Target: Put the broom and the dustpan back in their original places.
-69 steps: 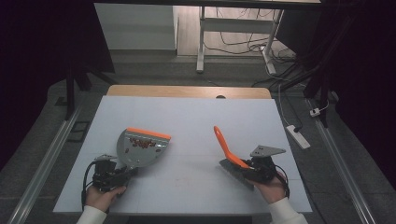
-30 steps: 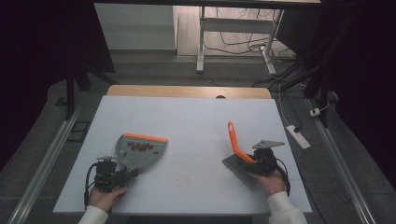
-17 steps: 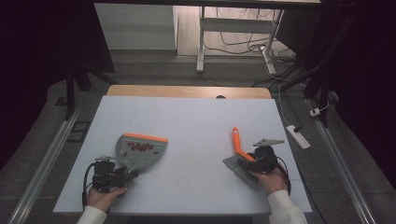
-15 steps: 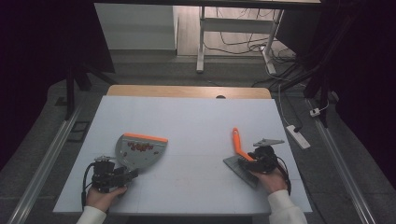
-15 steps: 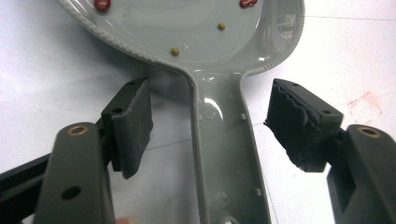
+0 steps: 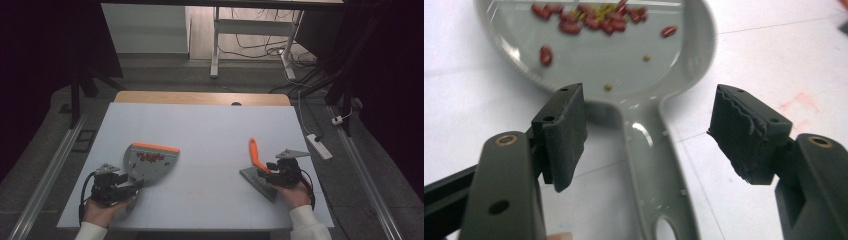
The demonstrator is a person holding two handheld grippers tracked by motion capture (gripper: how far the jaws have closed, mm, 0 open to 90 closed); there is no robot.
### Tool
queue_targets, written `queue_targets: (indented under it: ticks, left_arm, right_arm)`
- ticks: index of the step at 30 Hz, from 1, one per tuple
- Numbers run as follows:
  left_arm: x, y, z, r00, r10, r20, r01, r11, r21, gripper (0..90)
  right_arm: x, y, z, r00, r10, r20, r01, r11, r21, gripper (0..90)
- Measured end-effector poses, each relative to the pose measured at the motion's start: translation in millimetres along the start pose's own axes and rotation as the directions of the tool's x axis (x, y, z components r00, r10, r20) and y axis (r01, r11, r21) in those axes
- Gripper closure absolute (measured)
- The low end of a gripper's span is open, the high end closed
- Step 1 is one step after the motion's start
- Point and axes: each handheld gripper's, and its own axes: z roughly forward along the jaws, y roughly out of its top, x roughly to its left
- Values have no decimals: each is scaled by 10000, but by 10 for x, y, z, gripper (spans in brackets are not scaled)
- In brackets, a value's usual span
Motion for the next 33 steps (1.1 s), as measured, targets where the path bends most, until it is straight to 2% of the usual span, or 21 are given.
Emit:
queue_targets:
  ticks: [2,6,9,13,16,18,25,33]
  left_arm:
    - [-22,10,15,9986,358,388,-363,9993,103,329]
    - [-68,27,70,9929,747,921,-767,9969,190,336]
    - [-100,39,107,9874,1079,1160,-1105,9938,159,338]
    - [-129,50,170,9793,1411,1453,-1449,9893,163,338]
    - [-149,59,215,9727,1613,1668,-1671,9857,211,338]
    - [-165,63,243,9702,1695,1734,-1762,9841,241,338]
    - [-202,68,318,9641,1917,1836,-2027,9783,430,338]
    - [-201,58,326,9652,1894,1800,-1999,9789,417,338]
  right_arm:
    - [29,-5,-15,9998,-163,-125,162,9998,-90,469]
    - [103,-16,-43,9982,-528,-285,522,9984,-220,469]
    - [157,-32,-53,9962,-822,-302,813,9963,-293,470]
    - [214,-52,-72,9910,-1214,-561,1186,9916,-507,470]
    - [255,-63,-78,9839,-1651,-684,1618,9855,-515,470]
    - [277,-69,-74,9801,-1861,-697,1828,9818,-507,469]
    - [320,-74,-66,9739,-2130,-782,2082,9759,-658,467]
    - [314,-71,-83,9733,-2153,-797,2090,9746,-803,467]
